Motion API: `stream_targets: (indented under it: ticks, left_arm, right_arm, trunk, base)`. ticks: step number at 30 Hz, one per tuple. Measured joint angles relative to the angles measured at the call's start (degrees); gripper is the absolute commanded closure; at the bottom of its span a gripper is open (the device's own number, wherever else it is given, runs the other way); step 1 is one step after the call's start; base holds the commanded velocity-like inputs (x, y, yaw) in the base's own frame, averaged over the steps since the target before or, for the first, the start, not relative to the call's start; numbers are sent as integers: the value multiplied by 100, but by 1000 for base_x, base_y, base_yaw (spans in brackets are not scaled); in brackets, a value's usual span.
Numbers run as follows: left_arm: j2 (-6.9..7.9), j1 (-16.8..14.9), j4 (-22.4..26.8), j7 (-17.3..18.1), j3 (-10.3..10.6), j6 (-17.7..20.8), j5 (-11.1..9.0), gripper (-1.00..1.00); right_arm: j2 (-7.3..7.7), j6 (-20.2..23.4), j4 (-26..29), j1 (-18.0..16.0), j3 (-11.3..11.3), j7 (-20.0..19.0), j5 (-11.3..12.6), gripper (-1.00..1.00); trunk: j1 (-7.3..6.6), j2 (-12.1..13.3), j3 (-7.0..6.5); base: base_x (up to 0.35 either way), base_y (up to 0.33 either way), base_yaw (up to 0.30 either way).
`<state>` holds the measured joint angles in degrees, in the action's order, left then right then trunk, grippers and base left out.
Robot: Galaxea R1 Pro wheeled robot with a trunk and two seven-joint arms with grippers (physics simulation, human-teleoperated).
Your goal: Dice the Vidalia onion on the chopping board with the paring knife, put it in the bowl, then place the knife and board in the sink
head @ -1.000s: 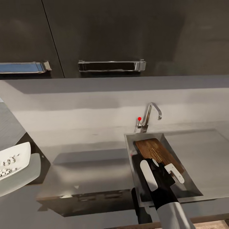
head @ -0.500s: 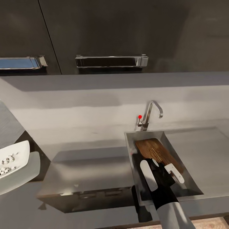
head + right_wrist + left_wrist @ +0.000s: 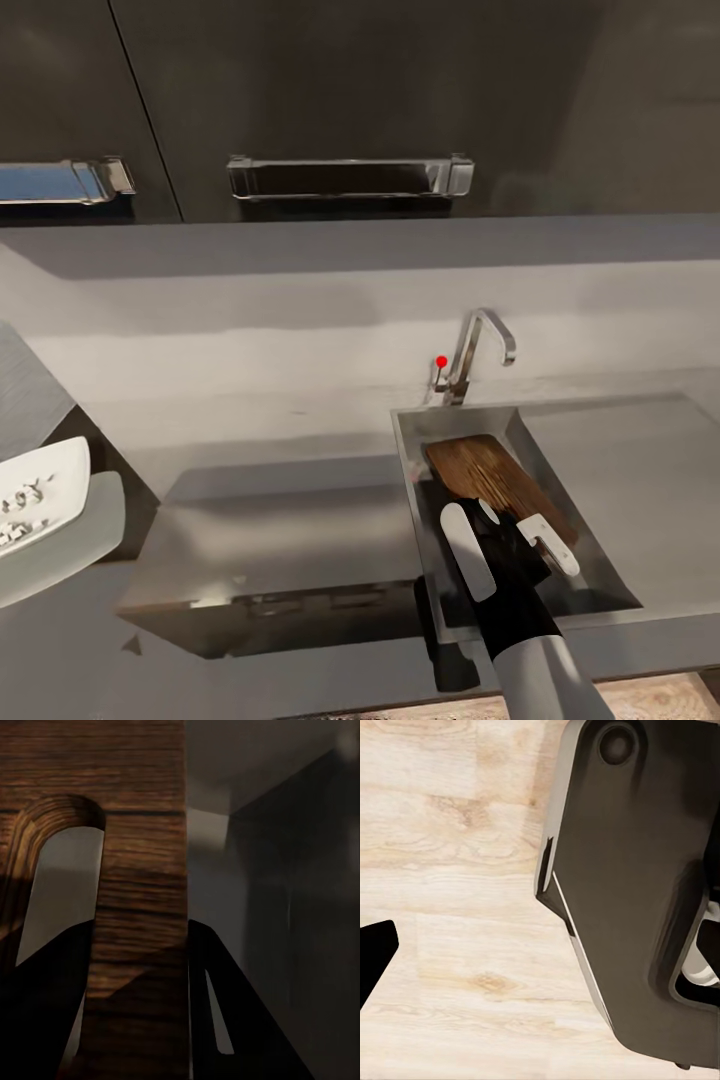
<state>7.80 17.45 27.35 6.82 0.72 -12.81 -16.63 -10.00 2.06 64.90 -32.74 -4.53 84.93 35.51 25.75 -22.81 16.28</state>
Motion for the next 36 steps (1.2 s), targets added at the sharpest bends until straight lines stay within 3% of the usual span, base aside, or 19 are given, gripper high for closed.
stream_targets:
  ticks: [15,19,34,35,36]
  left_arm:
    - [0,1,-8,1,0,0,0,-100]
    - [0,1,-8,0,0,0,0,-100]
    - [0,1,-8,0,0,0,0,-100]
    - [0,1,-8,0,0,0,0,-100]
    - [0,1,-8,0,0,0,0,-100]
  right_arm:
    - [0,1,-12,0,3,-36,1,100]
    - [0,1,-21,-1,8,-260,-13,100]
    - [0,0,-26,0,17,-308,-18,100]
    - [0,0,-26,0,17,-309,-18,-100]
    - [0,1,-26,-1,17,-308,-18,-100]
  trunk:
    - [0,0,134]
    - [0,-1,142]
    - [0,-1,143]
    - [0,-1,143]
    - [0,-1,143]
  base:
    - [0,0,0]
    - [0,0,0]
    - [0,0,0]
    - [0,0,0]
    - [0,0,0]
